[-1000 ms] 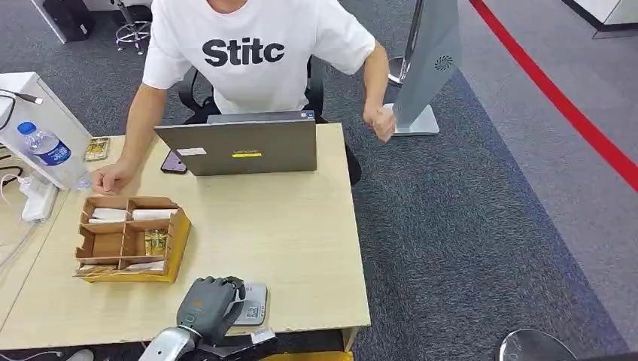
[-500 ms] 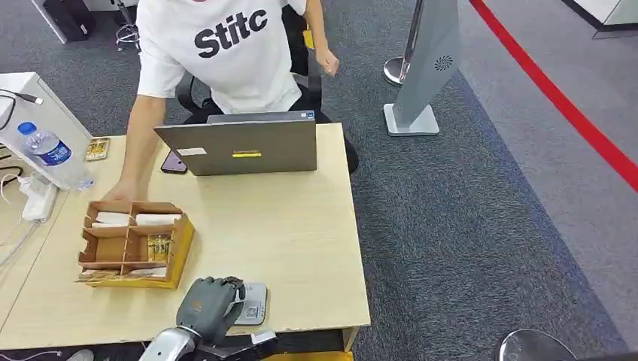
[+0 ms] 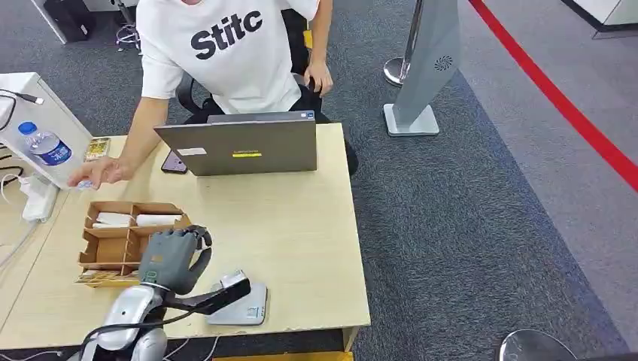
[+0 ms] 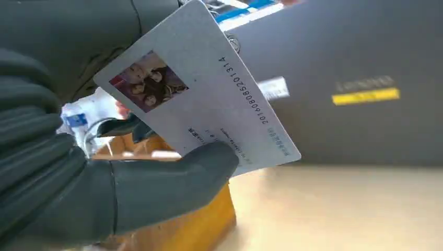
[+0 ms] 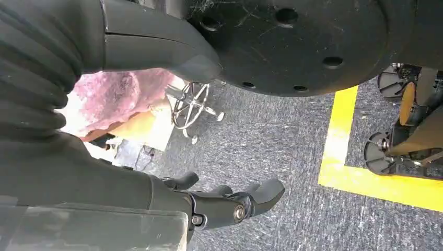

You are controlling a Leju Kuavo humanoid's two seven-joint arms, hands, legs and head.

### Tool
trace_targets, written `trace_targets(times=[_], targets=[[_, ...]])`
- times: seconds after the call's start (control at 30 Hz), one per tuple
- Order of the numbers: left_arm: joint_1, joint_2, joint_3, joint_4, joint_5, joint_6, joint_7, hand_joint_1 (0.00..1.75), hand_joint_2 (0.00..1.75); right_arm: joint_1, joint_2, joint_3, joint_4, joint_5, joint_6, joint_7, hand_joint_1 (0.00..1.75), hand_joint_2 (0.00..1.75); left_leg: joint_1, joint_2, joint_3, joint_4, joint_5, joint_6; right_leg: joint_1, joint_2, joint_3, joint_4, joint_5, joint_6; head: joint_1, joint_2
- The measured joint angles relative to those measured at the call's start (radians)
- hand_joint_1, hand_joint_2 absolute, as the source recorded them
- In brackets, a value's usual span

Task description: Pass the card to the sensor for recognition and then transmit it.

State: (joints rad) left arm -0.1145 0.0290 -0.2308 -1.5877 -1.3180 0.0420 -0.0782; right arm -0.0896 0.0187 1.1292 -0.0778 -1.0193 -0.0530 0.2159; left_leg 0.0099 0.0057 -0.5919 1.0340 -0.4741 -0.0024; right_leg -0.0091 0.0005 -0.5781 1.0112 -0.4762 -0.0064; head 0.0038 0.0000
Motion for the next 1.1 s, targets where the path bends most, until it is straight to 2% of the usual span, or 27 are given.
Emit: trace_targets(times=[0.17,0.37,0.7,0.93,1.1], targets=[[-0.070,0.000,0.050,0.010,-0.014,-0.012,0.025,1.75,1.75,-0.005,0.000,0.026,0.001,-0.018,0.002,0.003,0.00,1.75,0.000,0.000,0.000,0.000,0.000,0.000,0.000,0.000,0.000,0.000,0.000,0.000,0.000,0.000],[-0.145,0.000,0.120,0.074,-0.022,-0.017,0.043,1.75,1.75,-0.010,0.000,0.056,0.002,-0.021,0.003,0.008,0.00,1.75,0.000,0.000,0.000,0.000,0.000,0.000,0.000,0.001,0.000,0.000,0.000,0.000,0.000,0.000],[-0.173,-0.004,0.152,0.121,-0.030,-0.027,0.058,1.75,1.75,-0.013,0.000,0.074,0.003,-0.022,0.006,0.008,0.00,1.75,0.000,0.000,0.000,0.000,0.000,0.000,0.000,0.001,0.000,0.000,0.000,0.000,0.000,0.000],[-0.243,-0.005,0.182,0.223,-0.058,-0.035,0.075,1.75,1.75,-0.015,0.000,0.097,0.004,-0.037,0.011,0.012,0.00,1.75,0.000,0.000,0.000,0.000,0.000,0.000,0.000,0.001,0.000,0.000,0.000,0.000,0.000,0.000],[-0.271,-0.009,0.200,0.261,-0.071,-0.013,0.073,1.75,1.75,-0.016,0.000,0.105,0.004,-0.043,0.011,0.014,0.00,1.75,0.000,0.000,0.001,0.000,0.000,0.000,0.000,0.001,0.000,0.000,0.000,0.000,0.000,0.000]])
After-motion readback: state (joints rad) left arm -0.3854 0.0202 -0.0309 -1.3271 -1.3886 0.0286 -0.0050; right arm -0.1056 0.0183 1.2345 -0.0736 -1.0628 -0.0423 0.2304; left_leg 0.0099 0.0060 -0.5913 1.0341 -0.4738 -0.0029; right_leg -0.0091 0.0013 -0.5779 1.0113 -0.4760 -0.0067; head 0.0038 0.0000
